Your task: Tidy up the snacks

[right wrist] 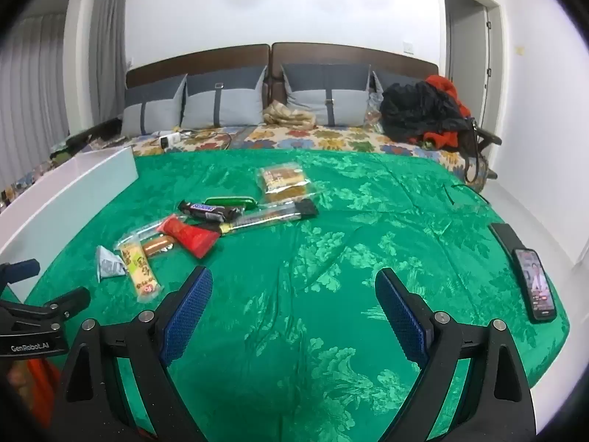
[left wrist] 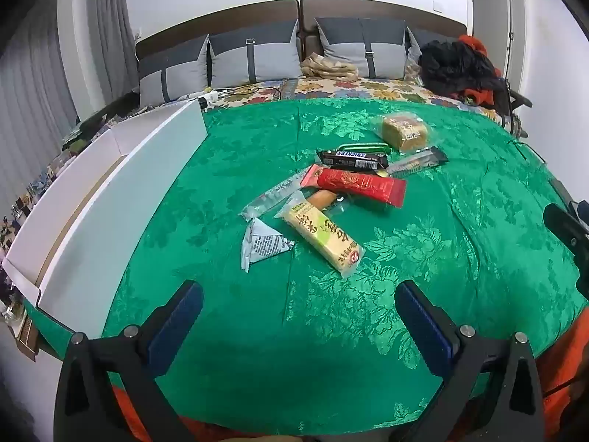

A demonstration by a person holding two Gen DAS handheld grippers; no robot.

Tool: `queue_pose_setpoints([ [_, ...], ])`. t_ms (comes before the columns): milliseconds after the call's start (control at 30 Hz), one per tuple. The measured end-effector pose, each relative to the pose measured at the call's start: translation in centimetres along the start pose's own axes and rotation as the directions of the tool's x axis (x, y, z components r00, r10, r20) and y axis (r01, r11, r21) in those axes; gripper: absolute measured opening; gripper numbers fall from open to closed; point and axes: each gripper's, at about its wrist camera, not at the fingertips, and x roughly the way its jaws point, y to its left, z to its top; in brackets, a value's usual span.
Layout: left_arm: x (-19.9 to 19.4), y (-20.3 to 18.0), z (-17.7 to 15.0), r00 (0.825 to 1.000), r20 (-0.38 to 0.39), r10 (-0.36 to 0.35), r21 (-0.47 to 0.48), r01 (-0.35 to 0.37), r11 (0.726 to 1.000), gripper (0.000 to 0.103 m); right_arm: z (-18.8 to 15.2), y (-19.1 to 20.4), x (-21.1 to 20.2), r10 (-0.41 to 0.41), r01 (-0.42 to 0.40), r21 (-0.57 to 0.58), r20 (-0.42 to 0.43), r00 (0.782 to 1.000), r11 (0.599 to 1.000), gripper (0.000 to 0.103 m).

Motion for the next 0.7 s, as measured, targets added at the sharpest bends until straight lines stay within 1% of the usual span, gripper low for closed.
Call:
queue_pose_setpoints([
  [100, -0.2, 0.1, 0.0, 1.000, -0.002, -0.005, -0.009, 0.005, 1.000, 0.103, 0.0, 0.0, 0.0, -0.003, 0.003, -0.003, 0.005, 1.000, 1.000, 0.092],
  [233, 0.3, 0.9, -0.9, 1.000, -0.004, -0.012, -0.017, 0.012, 1.000, 0.103, -0.1, 0.1, 0.1, -0.005, 0.005, -0.005, 0.006, 1.000, 1.000, 0.092],
  [333, 0.6, 0.3, -0.7, 1.000, -0.027, 0.001, -0.004, -0.001, 1.000, 0.103, -0.2, 0.3, -0.1, -0.004, 0.004, -0.007, 0.003, 1.000, 1.000, 0.092],
  [500, 0.8, 0.1, -0.5, 0.999, -0.037, 0.004, 0.010, -0.004, 1.000, 0.103, -0.6, 0.4, 0.1, -0.006, 0.006, -0.009, 0.003, 1.000, 1.000, 0.092],
  [700, 0.9, 0.0, -0.6, 0.999, -0.044, 0.002, 0.011, -0.002, 1.000, 0.103, -0.4, 0.3, -0.2, -0.010, 0.010, -0.014, 0.005, 1.000, 1.000, 0.092],
])
